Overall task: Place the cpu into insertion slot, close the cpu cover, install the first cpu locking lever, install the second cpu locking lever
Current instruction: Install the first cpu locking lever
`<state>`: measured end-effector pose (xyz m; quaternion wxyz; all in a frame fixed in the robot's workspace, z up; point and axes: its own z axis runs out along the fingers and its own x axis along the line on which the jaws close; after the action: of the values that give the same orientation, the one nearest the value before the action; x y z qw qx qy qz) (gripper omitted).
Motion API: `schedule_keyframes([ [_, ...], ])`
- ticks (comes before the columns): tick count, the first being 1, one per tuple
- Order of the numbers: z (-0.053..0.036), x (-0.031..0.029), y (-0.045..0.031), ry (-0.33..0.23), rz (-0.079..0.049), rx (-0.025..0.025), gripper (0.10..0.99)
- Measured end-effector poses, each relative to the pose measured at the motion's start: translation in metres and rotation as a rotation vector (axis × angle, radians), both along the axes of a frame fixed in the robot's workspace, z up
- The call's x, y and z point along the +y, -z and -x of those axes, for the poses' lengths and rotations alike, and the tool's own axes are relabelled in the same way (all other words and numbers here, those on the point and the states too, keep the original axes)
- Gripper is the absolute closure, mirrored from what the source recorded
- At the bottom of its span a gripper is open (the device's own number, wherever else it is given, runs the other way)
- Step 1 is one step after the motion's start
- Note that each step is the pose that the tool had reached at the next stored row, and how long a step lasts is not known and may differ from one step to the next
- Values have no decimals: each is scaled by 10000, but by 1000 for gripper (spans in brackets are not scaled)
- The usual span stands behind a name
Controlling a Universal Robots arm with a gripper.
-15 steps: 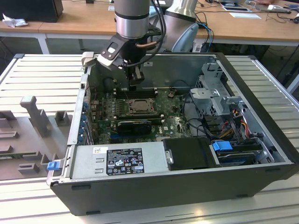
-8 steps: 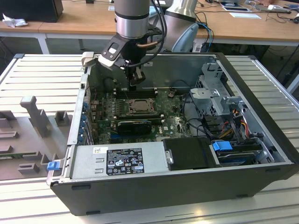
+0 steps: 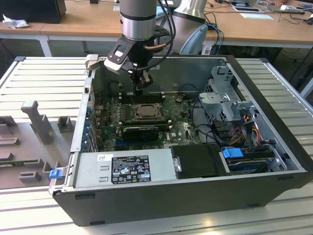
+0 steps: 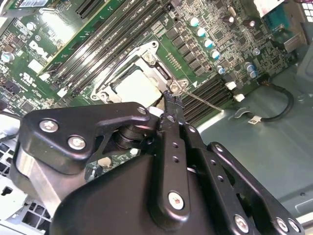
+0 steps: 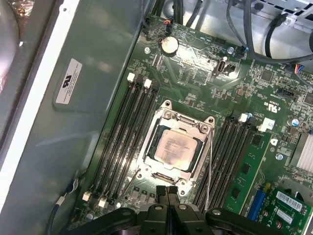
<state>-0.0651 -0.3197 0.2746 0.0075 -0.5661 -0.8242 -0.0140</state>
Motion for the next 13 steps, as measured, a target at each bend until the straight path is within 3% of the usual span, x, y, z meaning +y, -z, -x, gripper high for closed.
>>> schedule_keyframes([
  [13, 0, 0, 0, -656, 0, 0, 980],
])
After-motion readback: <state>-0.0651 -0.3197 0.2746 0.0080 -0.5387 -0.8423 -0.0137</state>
